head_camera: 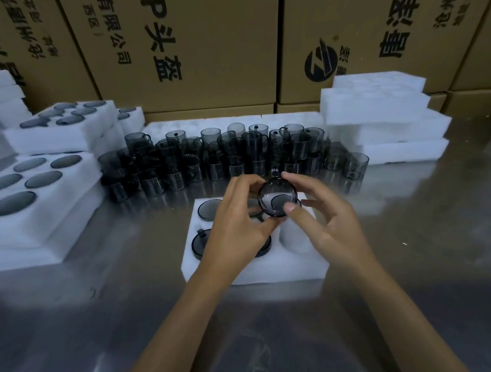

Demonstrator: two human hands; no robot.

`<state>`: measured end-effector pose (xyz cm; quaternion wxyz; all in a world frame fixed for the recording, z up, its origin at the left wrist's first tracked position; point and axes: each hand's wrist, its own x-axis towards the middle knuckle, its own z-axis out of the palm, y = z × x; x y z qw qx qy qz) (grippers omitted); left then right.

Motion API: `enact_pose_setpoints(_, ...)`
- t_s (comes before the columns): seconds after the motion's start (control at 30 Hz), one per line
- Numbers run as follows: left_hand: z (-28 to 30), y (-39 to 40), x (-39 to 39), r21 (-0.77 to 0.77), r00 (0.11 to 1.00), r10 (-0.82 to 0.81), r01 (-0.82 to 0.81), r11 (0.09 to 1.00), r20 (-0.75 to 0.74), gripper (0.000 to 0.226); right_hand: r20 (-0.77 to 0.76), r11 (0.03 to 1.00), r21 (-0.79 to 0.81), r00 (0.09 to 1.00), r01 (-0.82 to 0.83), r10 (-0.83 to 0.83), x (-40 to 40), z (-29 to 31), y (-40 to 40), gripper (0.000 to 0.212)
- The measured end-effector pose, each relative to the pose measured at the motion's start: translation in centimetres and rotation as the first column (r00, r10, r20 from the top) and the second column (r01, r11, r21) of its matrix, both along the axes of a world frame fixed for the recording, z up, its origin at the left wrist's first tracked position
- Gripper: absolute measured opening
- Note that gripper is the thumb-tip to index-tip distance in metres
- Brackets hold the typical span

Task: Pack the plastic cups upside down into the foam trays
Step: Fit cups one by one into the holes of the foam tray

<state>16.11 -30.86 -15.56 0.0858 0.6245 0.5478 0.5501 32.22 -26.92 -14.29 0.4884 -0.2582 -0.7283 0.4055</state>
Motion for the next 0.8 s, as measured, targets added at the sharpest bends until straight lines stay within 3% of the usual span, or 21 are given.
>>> enact_pose_setpoints(0.1,-0.1,-0.2,0.2,-0.015,0.997,0.045,-0.046,0.999,-0.057,0.046,0.135,0.992,0.12,0.989,0.041,-0.057,0.0,-0.5,0.0,0.061)
enact_pose_setpoints(0.3,-0.2,-0.6,0.6,-0.067,0.983,0.06,-0.073,0.995,-0.174,0.055,0.121,0.989,0.13,0.989,0.072,-0.088,0.2,-1.0,0.2,0.066)
enact_pose_setpoints(0.53,-0.1,-0.6,0.4,-0.062,0.973,0.032,-0.047,0.997,-0.229,0.047,0.029,0.993,-0.003,0.992,0.122,-0.122,0.0,-1.0,0.1,0.05)
enact_pose_setpoints(0.7,-0.1,-0.8,0.4,-0.143,0.973,-0.037,0.004,0.99,-0.226,0.056,-0.013,0.982,-0.116,0.988,0.152,-0.154,-0.1,-0.9,0.0,0.034)
enact_pose_setpoints(0.8,-0.1,-1.1,0.5,-0.234,0.962,-0.045,-0.02,0.972,-0.269,0.067,0.046,0.977,-0.129,0.986,0.168,-0.163,0.1,-1.0,0.0,0.029)
